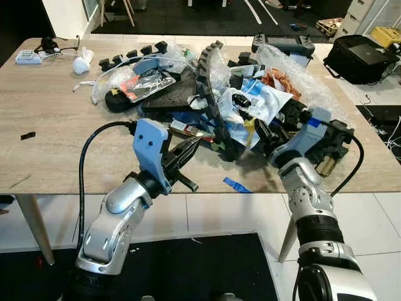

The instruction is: Picking trash to rubbish bin

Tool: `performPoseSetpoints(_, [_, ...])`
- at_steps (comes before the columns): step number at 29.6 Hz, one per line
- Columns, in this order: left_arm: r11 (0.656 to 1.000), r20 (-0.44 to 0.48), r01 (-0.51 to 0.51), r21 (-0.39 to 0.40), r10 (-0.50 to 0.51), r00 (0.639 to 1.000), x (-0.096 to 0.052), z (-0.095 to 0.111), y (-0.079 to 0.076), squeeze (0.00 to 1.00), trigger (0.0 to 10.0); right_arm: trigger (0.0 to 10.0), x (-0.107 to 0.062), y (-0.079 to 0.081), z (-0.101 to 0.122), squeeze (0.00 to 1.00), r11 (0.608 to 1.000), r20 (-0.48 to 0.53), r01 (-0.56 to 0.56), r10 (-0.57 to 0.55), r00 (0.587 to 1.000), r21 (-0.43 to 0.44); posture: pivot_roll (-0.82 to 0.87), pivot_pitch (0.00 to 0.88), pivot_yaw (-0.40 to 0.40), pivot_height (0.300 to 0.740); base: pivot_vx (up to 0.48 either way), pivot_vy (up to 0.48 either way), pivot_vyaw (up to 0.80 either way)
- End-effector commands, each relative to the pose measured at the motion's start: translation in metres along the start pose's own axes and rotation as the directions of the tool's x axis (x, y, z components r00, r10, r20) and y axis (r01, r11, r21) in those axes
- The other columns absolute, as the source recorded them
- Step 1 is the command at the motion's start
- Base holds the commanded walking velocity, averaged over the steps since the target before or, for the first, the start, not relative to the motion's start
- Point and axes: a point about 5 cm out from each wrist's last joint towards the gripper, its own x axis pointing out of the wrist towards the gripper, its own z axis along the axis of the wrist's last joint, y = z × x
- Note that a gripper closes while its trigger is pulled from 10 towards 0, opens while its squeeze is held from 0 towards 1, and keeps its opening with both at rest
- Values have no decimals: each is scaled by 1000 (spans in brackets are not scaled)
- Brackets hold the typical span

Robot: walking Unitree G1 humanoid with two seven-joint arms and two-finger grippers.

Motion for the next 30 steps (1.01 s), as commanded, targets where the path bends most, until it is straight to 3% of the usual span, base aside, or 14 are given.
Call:
performPoseSetpoints(1, [1000, 3, 12, 0, -12, 1000, 2, 1, -4, 0, 10000, 10000, -2, -7, -1, 0, 999, -6, 32, -32, 999, -1, 5, 214, -29, 740, 0, 0, 0])
performPoseSetpoints(5, [1000, 3, 10, 0, -10, 1000, 2, 1, -4, 0, 10000, 9961, -1, -7, -2, 0, 999, -5, 33, -33, 999, 5, 5, 214, -29, 740, 0, 0, 0])
performPoseSetpoints(8, [1000, 1, 7, 2, -7, 1000, 1, 1, -3, 0, 10000, 8118, -1, -7, -2, 0, 1000, -2, 30, -30, 1000, 8, 8, 213, -28, 740, 0, 0, 0])
performPoseSetpoints(10, [1000, 1, 6, 4, -6, 1000, 1, 1, -2, 0, 10000, 7765, -1, -7, -2, 0, 1000, 0, 29, -29, 1000, 9, 8, 213, -27, 740, 0, 0, 0])
performPoseSetpoints(11, [1000, 2, 5, 6, -5, 1000, 1, 1, -2, 0, 10000, 5804, -1, -7, -2, 0, 1000, 2, 29, -29, 1000, 11, 8, 213, -27, 740, 0, 0, 0])
performPoseSetpoints(13, [1000, 2, 4, 7, -4, 1000, 1, 1, -1, 0, 10000, 5804, 0, -7, -1, 0, 1000, 4, 28, -28, 1000, 12, 8, 213, -27, 740, 0, 0, 0])
performPoseSetpoints(14, [1000, 3, 2, 8, -2, 1000, 1, 2, -1, 0, 10000, 4431, 0, -7, -1, 0, 1000, 6, 28, -28, 1000, 13, 10, 209, -26, 740, 0, 0, 0])
performPoseSetpoints(15, [1000, 3, 2, 8, -2, 1000, 1, 2, -1, 0, 10000, 4431, 0, -7, -1, 0, 1000, 6, 28, -28, 1000, 13, 10, 209, -26, 740, 0, 0, 0])
performPoseSetpoints(16, [1000, 3, 1, 10, -1, 1000, 2, 2, -1, 0, 10000, 3412, 0, -8, -1, 0, 1000, 9, 27, -27, 1000, 14, 10, 209, -26, 740, 0, 0, 0])
performPoseSetpoints(17, [1000, 3, 1, 10, -1, 1000, 2, 2, -1, 0, 10000, 3412, 0, -8, -1, 0, 1000, 9, 27, -27, 1000, 14, 10, 209, -26, 740, 0, 0, 0])
performPoseSetpoints(18, [1000, 4, -2, 12, 2, 1000, 2, 2, 0, 0, 10000, 2549, 0, -8, 0, 0, 1000, 14, 26, -26, 1000, 15, 10, 209, -26, 740, 0, 0, 0])
performPoseSetpoints(22, [1000, 6, -6, 13, 6, 1000, 3, 2, 1, 0, 10000, 1725, 1, -8, 1, 0, 1000, 17, 25, -25, 1000, 13, 11, 194, -27, 740, 0, 0, 0])
performPoseSetpoints(30, [1000, 7, -10, 14, 10, 1000, 3, 2, 1, 0, 10000, 1216, 1, -8, 1, 0, 1000, 24, 24, -24, 999, 7, 11, 189, -28, 740, 0, 0, 0])
